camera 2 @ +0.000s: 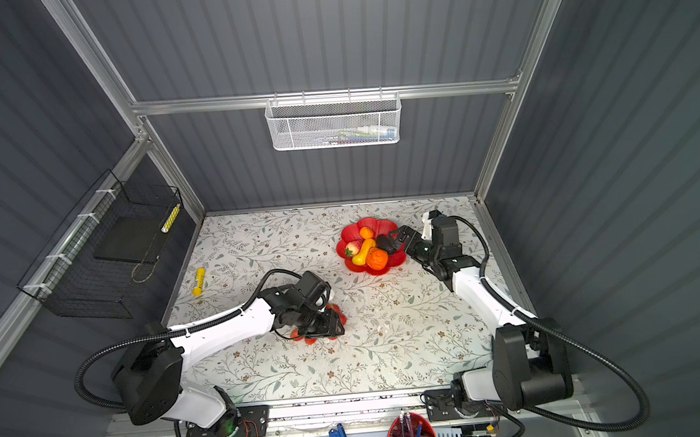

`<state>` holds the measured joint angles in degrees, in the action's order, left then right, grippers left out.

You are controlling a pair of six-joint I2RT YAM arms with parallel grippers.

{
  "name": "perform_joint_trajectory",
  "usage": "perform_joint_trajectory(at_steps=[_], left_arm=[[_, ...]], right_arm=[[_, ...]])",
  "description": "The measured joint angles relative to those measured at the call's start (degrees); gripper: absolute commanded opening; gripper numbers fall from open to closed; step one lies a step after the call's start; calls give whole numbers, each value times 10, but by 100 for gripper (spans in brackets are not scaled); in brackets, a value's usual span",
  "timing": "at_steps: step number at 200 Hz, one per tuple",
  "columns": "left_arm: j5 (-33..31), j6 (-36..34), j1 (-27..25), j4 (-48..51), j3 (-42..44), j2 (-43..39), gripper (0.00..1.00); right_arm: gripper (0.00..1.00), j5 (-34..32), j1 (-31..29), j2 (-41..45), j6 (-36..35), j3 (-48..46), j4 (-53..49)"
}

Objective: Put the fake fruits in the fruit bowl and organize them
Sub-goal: 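Grasp the strawberry bunch by its stem with the left gripper and lift, then carry the strawberry bunch over the bowl and lower it onto the fruits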

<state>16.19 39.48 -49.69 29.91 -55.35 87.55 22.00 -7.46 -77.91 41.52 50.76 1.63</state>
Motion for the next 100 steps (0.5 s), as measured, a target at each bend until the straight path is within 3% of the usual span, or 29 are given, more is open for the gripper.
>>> perform_joint_trajectory(at_steps=[26, 60, 100], left_arm=[[1, 1, 0, 0, 0, 1, 32], [0, 3, 0, 3, 0, 1, 6], [-12, -5, 0, 14, -3, -1, 0]], right_arm=[[99, 0, 0, 0, 0, 0, 0], [99, 1, 3, -1, 0, 0, 1], [99, 1, 3, -2, 1, 0, 1]])
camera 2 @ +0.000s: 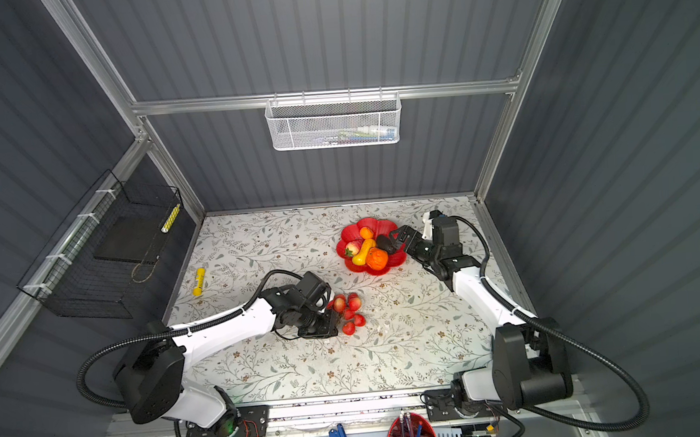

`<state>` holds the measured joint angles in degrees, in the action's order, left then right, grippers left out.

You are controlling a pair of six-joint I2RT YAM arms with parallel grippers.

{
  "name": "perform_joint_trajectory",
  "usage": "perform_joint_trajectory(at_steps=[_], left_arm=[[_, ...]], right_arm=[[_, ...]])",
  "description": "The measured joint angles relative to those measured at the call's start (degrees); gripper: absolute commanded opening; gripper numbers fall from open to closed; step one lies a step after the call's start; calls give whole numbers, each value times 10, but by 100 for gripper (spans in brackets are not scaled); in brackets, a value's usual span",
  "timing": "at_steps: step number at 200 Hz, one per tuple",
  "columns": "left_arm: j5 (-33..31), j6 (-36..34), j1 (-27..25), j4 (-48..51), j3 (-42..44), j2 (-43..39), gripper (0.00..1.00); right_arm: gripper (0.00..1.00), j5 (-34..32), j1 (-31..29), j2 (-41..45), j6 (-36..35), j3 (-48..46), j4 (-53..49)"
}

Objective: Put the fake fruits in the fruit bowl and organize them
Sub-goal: 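Carry the strawberry bunch over the bowl and lower it onto the fruits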

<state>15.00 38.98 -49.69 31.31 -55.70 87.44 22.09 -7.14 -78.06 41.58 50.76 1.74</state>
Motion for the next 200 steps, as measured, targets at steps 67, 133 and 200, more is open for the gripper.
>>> perform_joint_trajectory(at_steps=[67, 133, 200], left_arm=[[-65, -55, 0, 78, -67, -84, 0], [-121, -185, 23, 73, -276, -26, 0], [-89, -308, 67, -24, -478, 219, 0]], right_arm=[[99, -3, 0, 2, 0, -9, 3], [99, -25, 8, 49, -2, -27, 2], [99, -57, 24, 113, -14, -54, -17]])
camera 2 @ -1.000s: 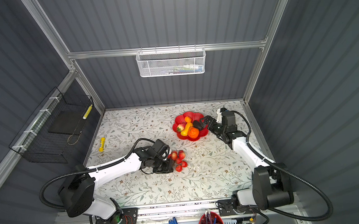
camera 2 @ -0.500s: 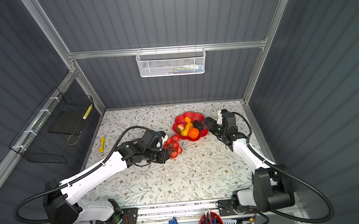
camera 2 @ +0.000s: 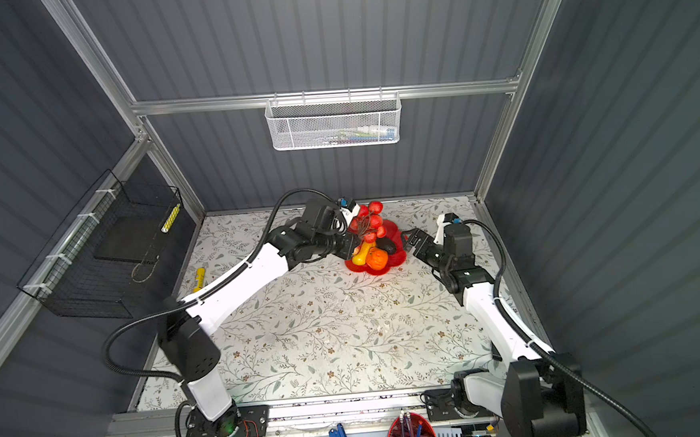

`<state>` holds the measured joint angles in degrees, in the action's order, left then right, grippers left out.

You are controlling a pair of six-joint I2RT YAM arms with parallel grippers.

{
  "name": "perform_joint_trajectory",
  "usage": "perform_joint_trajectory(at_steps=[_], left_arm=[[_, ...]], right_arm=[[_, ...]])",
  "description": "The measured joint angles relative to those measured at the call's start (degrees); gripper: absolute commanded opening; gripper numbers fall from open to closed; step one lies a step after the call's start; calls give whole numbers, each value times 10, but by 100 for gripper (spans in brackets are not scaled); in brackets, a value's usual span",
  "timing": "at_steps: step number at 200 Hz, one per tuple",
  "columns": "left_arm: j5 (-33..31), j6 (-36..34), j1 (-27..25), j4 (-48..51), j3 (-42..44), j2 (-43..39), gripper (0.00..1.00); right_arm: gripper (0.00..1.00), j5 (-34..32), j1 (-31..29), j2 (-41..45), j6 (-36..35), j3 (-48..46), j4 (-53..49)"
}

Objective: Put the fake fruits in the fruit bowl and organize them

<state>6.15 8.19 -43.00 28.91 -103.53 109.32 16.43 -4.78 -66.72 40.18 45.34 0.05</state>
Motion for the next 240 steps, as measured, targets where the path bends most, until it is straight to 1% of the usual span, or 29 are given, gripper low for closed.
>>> perform_joint_trajectory(at_steps=[16, 43, 70, 86, 94, 102, 114, 129, 146, 150, 153, 171, 194, 219, 240], left_arm=[[11, -12, 13, -33, -26, 55, 0], [27, -18, 31, -85, -38, 123, 0], [29, -20, 41, -119, -52, 180, 8], [27, -20, 42, -131, -53, 201, 17], [26, -21, 42, -136, -52, 209, 23], [26, -21, 41, -142, -50, 212, 34], [24, -19, 41, -153, -42, 213, 43], [24, -14, 40, -173, -29, 212, 65], [21, -10, 40, -185, -10, 209, 83], [19, -8, 40, -186, -5, 209, 95], [20, -9, 40, -187, -3, 208, 99], [12, -6, 40, -192, 16, 194, 100], [5, -7, 40, -205, 51, 146, 100], [-2, -8, 41, -256, 107, 60, 100], [-16, -17, 40, -323, 172, -27, 100]], right_arm=[[99, -5, 3, 14, -3, -6, -6], [99, -15, 6, 36, -9, -17, -19], [99, -24, 7, 44, -15, -18, -20], [99, -28, 8, 44, -18, -18, -21], [99, -30, 8, 44, -19, -18, -22], [99, -31, 8, 44, -19, -18, -22], [99, -34, 8, 44, -21, -18, -23], [99, -37, 9, 44, -23, -18, -23], [99, -43, 10, 42, -28, -18, -25], [99, -44, 10, 42, -29, -18, -26], [99, -45, 10, 42, -30, -18, -27], [99, -54, 11, 39, -34, -18, -30], [99, -68, 11, 38, -44, -18, -34], [99, -99, 11, 40, -62, -18, -36], [99, -149, 11, 68, -91, -40, -17]])
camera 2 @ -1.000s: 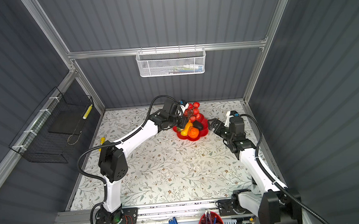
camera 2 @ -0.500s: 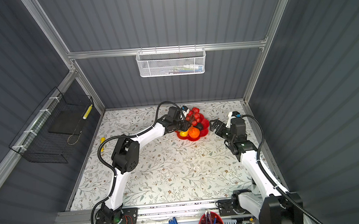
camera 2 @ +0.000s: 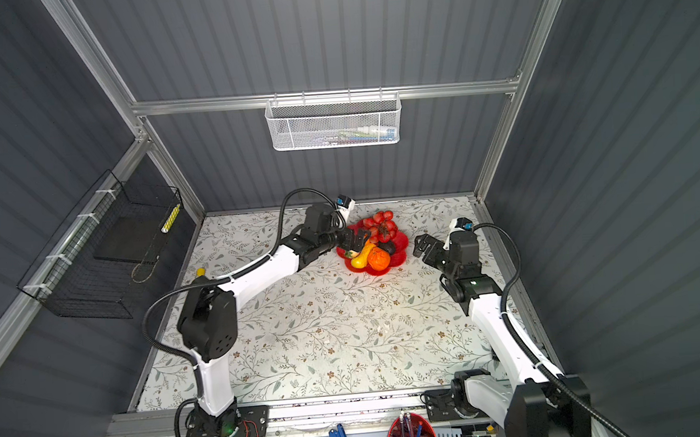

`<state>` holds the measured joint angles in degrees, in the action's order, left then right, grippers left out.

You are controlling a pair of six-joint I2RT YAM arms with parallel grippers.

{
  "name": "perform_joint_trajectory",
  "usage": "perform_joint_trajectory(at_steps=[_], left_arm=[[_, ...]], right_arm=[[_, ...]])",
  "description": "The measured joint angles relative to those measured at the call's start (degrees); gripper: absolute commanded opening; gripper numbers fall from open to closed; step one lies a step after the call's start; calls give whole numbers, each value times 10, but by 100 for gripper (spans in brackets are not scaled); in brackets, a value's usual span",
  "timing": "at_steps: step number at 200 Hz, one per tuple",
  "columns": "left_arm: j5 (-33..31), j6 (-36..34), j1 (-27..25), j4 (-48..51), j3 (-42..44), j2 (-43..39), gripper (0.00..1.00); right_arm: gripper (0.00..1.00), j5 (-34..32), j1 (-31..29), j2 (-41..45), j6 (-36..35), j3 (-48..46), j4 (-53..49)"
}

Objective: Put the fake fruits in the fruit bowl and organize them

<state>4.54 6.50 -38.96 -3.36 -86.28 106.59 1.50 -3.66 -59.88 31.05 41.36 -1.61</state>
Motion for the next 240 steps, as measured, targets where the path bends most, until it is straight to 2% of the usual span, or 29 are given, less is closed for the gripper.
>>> perform_joint_trajectory(at_steps=[24, 47, 64, 91, 113, 136, 156, 181, 201, 240], left_arm=[[-62, -29, 0, -103, 119, -115, 100], [-173, -86, -2, -208, 275, -225, 100], [-244, -121, 12, -259, 378, -272, 100], [-300, -127, 107, -268, 506, -294, 100], [-314, -118, 198, -285, 586, -294, 100], [-294, -106, 263, -331, 624, -262, 100], [-271, -99, 293, -388, 631, -203, 100], [-246, -98, 306, -436, 631, -153, 100], [-238, -96, 309, -513, 636, -98, 100], [-240, -81, 318, -509, 623, -85, 100]], right_arm=[[99, -80, 0, 52, -58, -63, 49], [99, -155, 0, 79, -128, -147, 129], [99, -199, 0, 64, -172, -188, 179], [99, -234, 6, -24, -227, -224, 310], [99, -216, 17, -125, -251, -246, 414], [99, -181, 24, -203, -269, -246, 489], [99, -162, 28, -240, -275, -246, 535], [99, -153, 29, -241, -277, -247, 574], [99, -149, 29, -240, -278, -247, 587], [99, -143, 35, -241, -278, -246, 594]])
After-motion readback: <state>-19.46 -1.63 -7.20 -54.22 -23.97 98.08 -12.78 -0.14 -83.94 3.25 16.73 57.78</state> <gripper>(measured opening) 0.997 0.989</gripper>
